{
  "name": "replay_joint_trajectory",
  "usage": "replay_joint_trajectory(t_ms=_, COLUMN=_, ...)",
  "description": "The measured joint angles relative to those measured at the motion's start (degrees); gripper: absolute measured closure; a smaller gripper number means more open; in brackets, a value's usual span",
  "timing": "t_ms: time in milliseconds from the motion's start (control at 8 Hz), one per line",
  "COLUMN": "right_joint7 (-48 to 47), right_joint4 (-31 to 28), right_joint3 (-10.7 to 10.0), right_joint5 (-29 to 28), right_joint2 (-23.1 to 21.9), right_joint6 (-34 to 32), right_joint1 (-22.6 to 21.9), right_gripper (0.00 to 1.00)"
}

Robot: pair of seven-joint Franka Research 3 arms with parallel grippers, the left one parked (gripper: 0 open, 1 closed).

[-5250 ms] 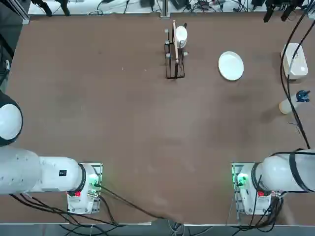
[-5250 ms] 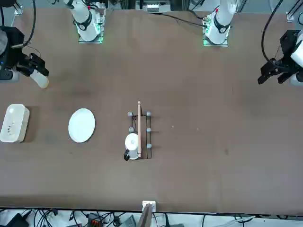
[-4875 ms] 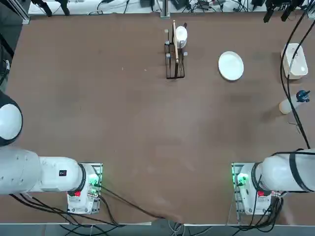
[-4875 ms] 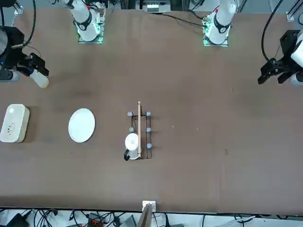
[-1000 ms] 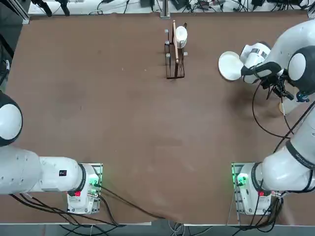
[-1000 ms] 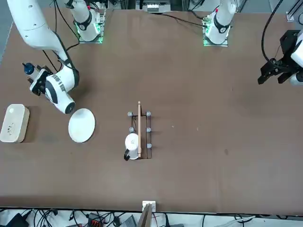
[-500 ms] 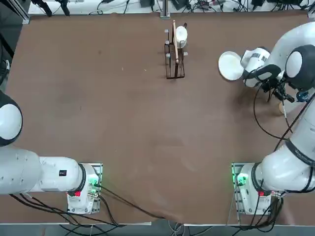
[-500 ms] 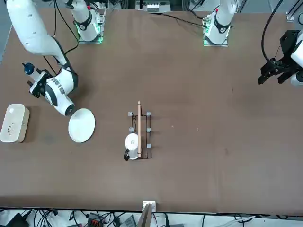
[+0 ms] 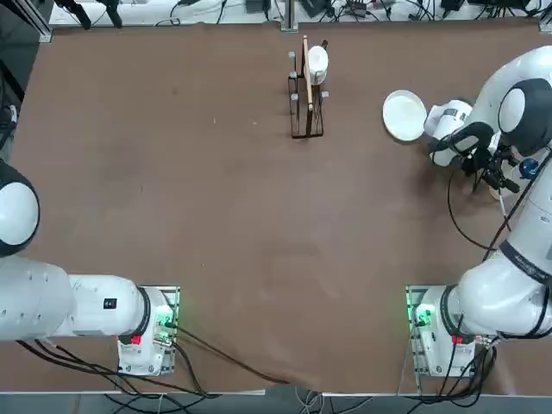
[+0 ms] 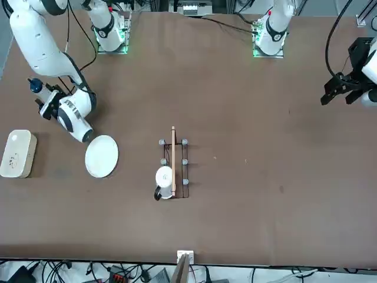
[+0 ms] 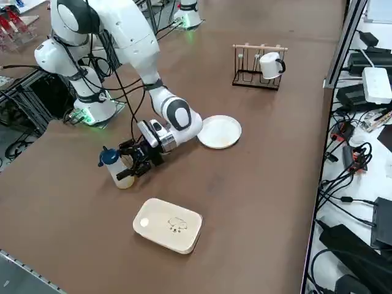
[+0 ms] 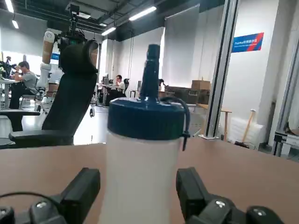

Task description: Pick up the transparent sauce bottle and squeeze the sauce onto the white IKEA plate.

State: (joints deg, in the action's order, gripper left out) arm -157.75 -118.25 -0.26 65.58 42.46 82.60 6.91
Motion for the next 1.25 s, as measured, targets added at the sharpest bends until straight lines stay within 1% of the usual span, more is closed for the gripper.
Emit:
replay_joint_trajectory(t_ms=125, right_joint7=-0.19, right_joint4=-0.82, right_joint3=-0.01, right_joint5=0.27, right_joint2=-0.01, right_joint6=-0.01, right_joint1=0.31, right_gripper=0.02)
replay_joint_trajectory(t_ms=375, right_joint7=-0.54, right_joint4=-1.24, right_joint3=0.04, right_joint5=0.6, right_joint2=-0.05, right_joint6=-0.03, right_joint1=0.28, right_gripper=0.19)
replay_joint_trajectory(t_ms=500, right_joint7=-0.57, right_joint4=-1.12, right_joint3=0.16, right_joint5=0.84, right_joint2=-0.17, right_joint6=-0.04, right_joint1=0.13, right_gripper=0.38)
replay_joint_trajectory(t_ms=625, right_joint7=-0.57, right_joint4=-0.47, right_joint3=0.37, right_joint5=1.03, right_joint2=-0.4, right_joint6=0.0, right_joint1=-0.25, right_gripper=0.42)
replay_joint_trajectory(t_ms=875, right_joint7=0.63, right_joint4=2.48, right_joint3=0.99, right_joint5=1.08, right_joint2=-2.05, right_joint6=-0.13, right_joint1=-2.11, right_gripper=0.42)
replay_joint_trajectory(t_ms=1125, right_joint7=3.86, right_joint4=4.9, right_joint3=2.11, right_joint5=0.91, right_joint2=-5.98, right_joint6=-0.74, right_joint1=-4.1, right_gripper=0.42)
replay_joint_trajectory(t_ms=1250, right_joint7=7.95, right_joint4=6.02, right_joint3=3.42, right_joint5=-0.4, right_joint2=-8.73, right_joint6=-0.7, right_joint1=-4.69, right_gripper=0.49)
